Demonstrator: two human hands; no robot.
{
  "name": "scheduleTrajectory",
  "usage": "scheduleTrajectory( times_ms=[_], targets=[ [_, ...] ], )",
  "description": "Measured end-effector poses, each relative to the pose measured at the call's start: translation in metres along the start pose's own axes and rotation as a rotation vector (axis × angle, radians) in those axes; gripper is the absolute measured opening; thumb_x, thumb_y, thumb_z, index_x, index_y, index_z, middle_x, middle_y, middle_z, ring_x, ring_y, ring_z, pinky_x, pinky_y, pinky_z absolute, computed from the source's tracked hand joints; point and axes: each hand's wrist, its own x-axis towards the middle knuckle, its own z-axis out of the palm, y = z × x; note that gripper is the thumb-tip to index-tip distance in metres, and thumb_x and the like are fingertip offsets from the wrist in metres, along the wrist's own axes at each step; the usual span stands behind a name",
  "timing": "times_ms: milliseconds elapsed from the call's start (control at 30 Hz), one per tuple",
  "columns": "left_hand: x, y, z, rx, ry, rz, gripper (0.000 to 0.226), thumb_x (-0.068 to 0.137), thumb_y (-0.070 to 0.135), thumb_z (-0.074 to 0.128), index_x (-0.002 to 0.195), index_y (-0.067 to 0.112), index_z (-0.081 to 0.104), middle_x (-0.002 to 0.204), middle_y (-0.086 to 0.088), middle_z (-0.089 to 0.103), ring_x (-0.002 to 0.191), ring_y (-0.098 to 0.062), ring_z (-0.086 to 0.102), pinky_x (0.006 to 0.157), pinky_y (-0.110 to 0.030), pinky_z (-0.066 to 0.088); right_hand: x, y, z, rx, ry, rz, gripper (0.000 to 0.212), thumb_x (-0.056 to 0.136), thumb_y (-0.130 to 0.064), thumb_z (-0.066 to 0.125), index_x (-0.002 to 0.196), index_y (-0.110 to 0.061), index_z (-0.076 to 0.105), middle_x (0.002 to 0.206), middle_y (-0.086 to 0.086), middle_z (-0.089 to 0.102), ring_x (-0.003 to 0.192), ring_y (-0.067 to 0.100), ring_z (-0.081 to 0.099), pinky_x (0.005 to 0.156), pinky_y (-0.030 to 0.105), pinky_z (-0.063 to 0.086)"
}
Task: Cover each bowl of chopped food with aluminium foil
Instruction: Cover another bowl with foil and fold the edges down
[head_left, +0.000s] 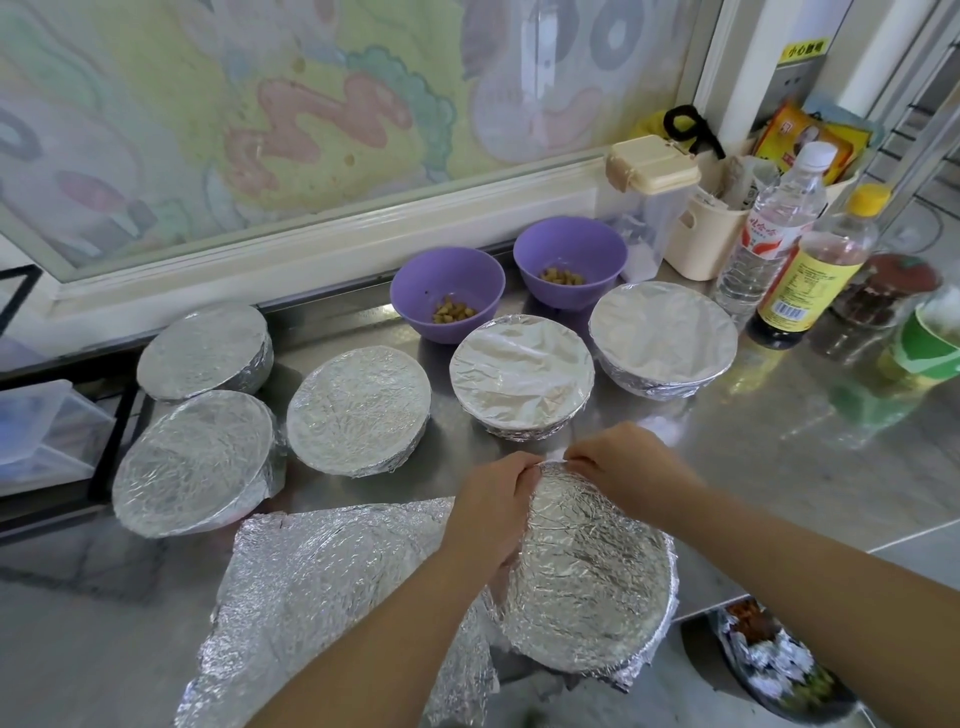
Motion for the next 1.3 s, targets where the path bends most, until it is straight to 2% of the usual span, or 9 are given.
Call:
scheduleTrajectory(
  times_ms=[133,233,433,667,767,867,1033,1200,1300],
  targets=[
    [0.0,0.001,-0.001,-0.004,0.01,-0.003,0.027,0.105,0.029,0.047,0.123,0.022,0.066,0.105,0.004,0.072,0.093,-0.013,0.063,0.081,-0.024,0.044,0.001,0.0,0.002,0.116,0.018,0.019,0.023,0.103,-0.033,0.055,0.105,-0.023,0.075,0.092,-0.002,0.074,0.088,0.021,0.066,0.076,0.034,0.05],
    [0.0,0.002,-0.001,0.0,0.038,-0.006,0.026,0.105,0.03,0.047,0.121,0.023,0.066,0.094,0.006,0.068,0.083,-0.011,0.057,0.071,-0.023,0.037,0.004,-0.003,0.0,0.255,-0.012,0.027,0.019,0.101,-0.033,0.059,0.106,-0.023,0.075,0.085,-0.004,0.073,0.076,0.012,0.062,0.073,0.032,0.049],
    [0.001,0.003,0.002,-0.015,0.065,0.005,0.025,0.104,0.03,0.048,0.118,0.022,0.068,0.089,0.003,0.07,0.079,-0.013,0.06,0.07,-0.026,0.042,0.009,-0.005,0.003,0.211,-0.014,0.021,0.026,0.103,-0.033,0.057,0.097,-0.015,0.075,0.077,-0.002,0.067,0.07,0.013,0.055,0.065,0.029,0.037],
    [0.0,0.001,0.0,-0.028,0.084,-0.026,0.024,0.105,0.028,0.047,0.115,0.022,0.068,0.08,0.01,0.061,0.075,-0.011,0.056,0.066,-0.024,0.038,0.005,-0.005,0.002,0.365,-0.011,0.071,0.026,0.102,-0.036,0.058,0.116,-0.019,0.072,0.094,-0.003,0.073,0.082,0.013,0.063,0.079,0.032,0.051],
    [0.001,-0.001,-0.004,-0.073,0.129,-0.047,0.023,0.104,0.024,0.049,0.113,0.017,0.069,0.089,0.006,0.069,0.08,-0.011,0.058,0.067,-0.023,0.038,-0.005,0.003,0.004,0.376,-0.04,0.138,0.017,0.105,-0.029,0.052,0.094,-0.025,0.065,0.078,-0.01,0.062,0.07,0.003,0.055,0.068,0.028,0.043],
    [0.002,0.0,-0.005,-0.063,0.131,-0.037,0.023,0.104,0.023,0.05,0.114,0.017,0.069,0.097,0.004,0.072,0.085,-0.01,0.059,0.072,-0.025,0.041,-0.01,0.007,0.008,0.359,-0.033,0.21,0.04,0.107,-0.028,0.049,0.067,-0.028,0.044,0.061,-0.008,0.046,0.056,0.004,0.04,0.057,0.027,0.032],
    [0.008,0.001,-0.003,-0.042,0.099,-0.051,0.023,0.104,0.025,0.05,0.116,0.018,0.068,0.092,0.007,0.068,0.084,-0.011,0.059,0.073,-0.029,0.044,-0.012,0.007,0.013,0.385,0.053,0.27,0.045,0.106,-0.028,0.051,0.062,-0.022,0.042,0.055,-0.007,0.044,0.053,0.008,0.038,0.053,0.024,0.028],
    [0.016,0.003,-0.004,-0.018,0.013,-0.016,0.026,0.104,0.03,0.049,0.121,0.021,0.066,0.094,0.011,0.067,0.084,-0.01,0.06,0.07,-0.025,0.042,-0.021,0.005,0.022,0.436,0.159,0.354,0.039,0.105,-0.029,0.051,0.071,-0.01,0.055,0.058,0.004,0.053,0.053,0.014,0.042,0.059,0.04,0.04],
    [0.018,0.009,-0.01,0.036,0.024,0.036,0.028,0.104,0.033,0.048,0.127,0.026,0.064,0.109,0.01,0.07,0.097,-0.012,0.064,0.079,-0.028,0.048,-0.033,0.005,0.026,0.441,0.238,0.445,0.046,0.105,-0.034,0.049,0.065,-0.012,0.052,0.056,0.004,0.052,0.054,0.02,0.045,0.059,0.04,0.043]
  ],
)
